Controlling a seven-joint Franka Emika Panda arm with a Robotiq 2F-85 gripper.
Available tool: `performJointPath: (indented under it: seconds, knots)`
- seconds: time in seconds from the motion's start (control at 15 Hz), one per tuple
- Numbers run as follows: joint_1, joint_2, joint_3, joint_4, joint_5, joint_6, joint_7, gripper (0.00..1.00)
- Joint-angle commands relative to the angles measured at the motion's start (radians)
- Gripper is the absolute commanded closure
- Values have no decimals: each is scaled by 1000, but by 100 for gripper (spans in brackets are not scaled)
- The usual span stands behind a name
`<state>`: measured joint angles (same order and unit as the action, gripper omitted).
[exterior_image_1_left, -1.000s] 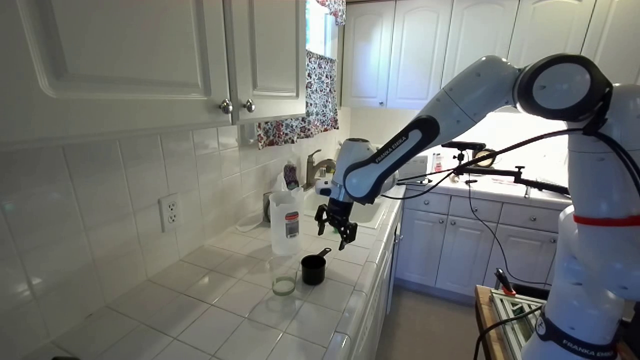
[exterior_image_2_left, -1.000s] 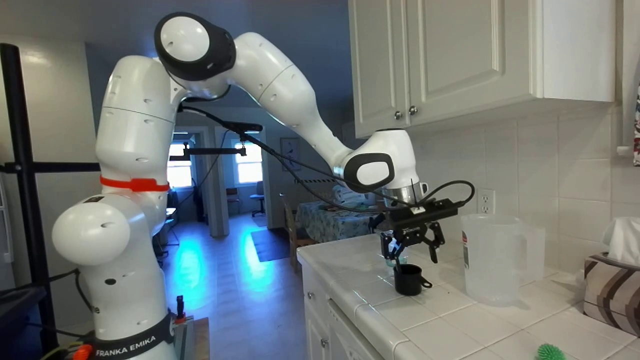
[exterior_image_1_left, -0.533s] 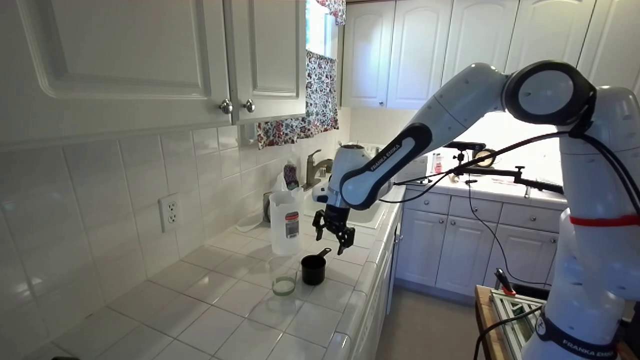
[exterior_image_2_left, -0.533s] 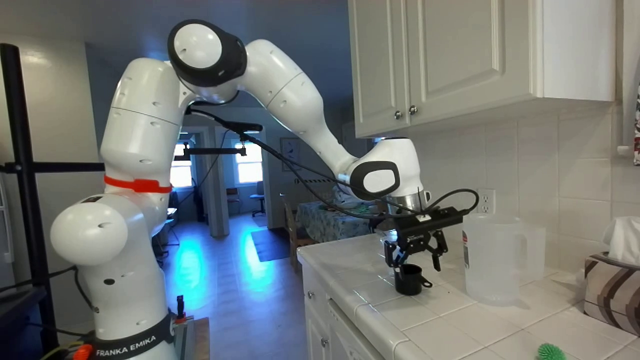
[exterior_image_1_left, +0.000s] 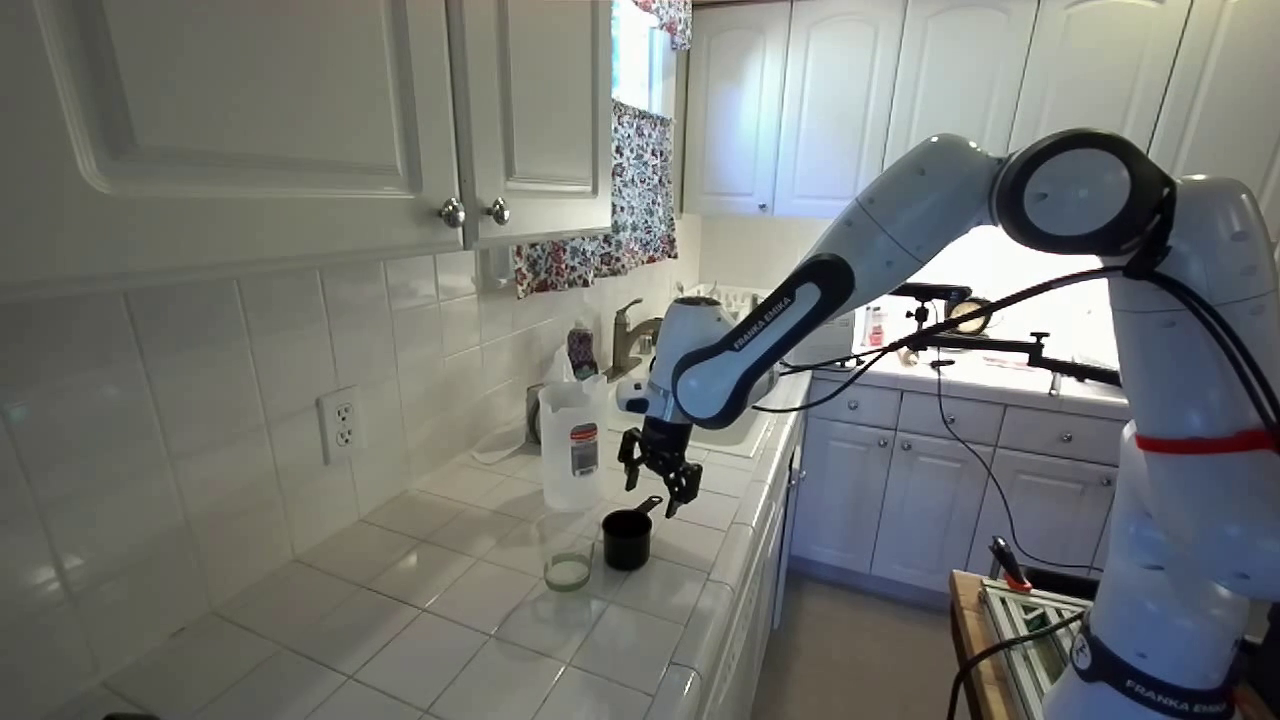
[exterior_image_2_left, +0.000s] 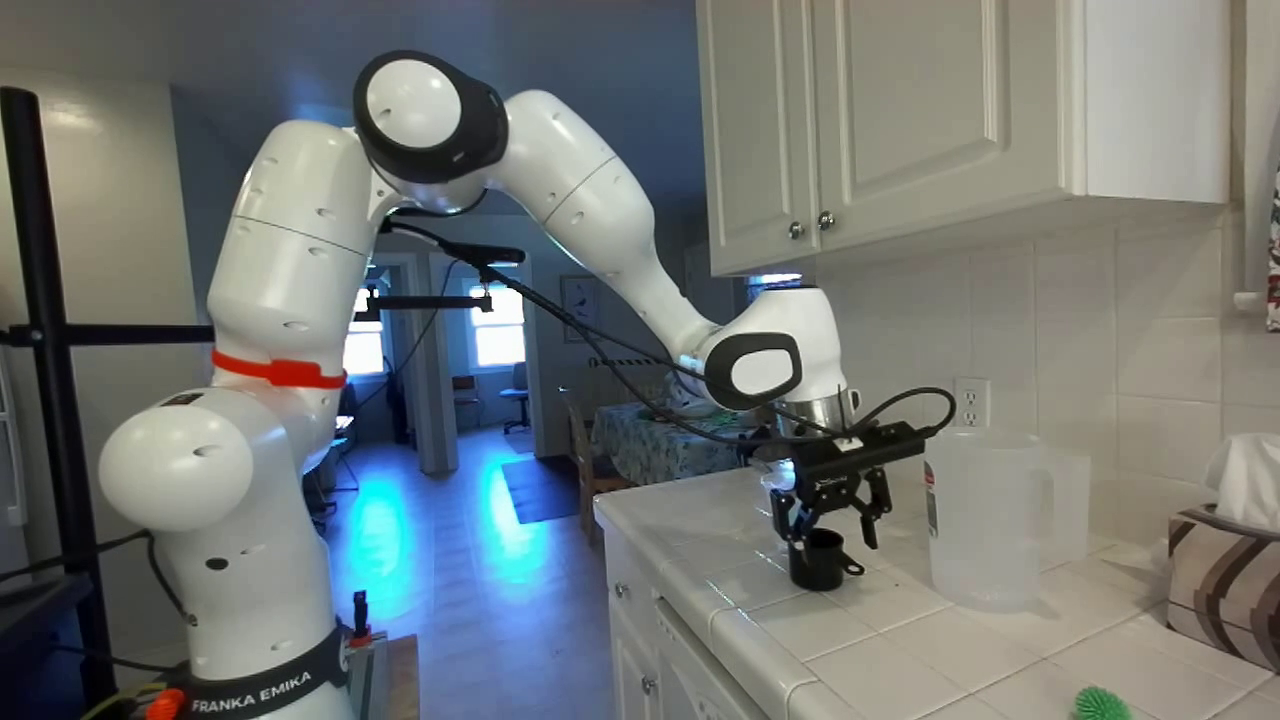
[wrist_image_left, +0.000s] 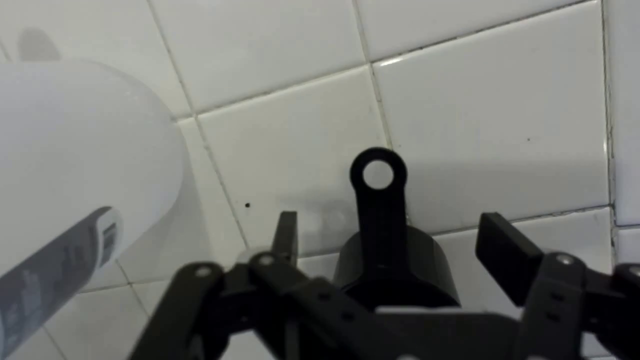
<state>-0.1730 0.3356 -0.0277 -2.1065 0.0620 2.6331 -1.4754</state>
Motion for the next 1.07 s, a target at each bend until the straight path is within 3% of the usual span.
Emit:
performJointPath:
  seconds: [0.0,0.47,1.0]
  knots:
    - [-27,39,24,45,-13,0,-26,42]
    - [-32,47,30,58,-13,0,-25,95]
    - [-37,11,32,39,-15,29,-18,94]
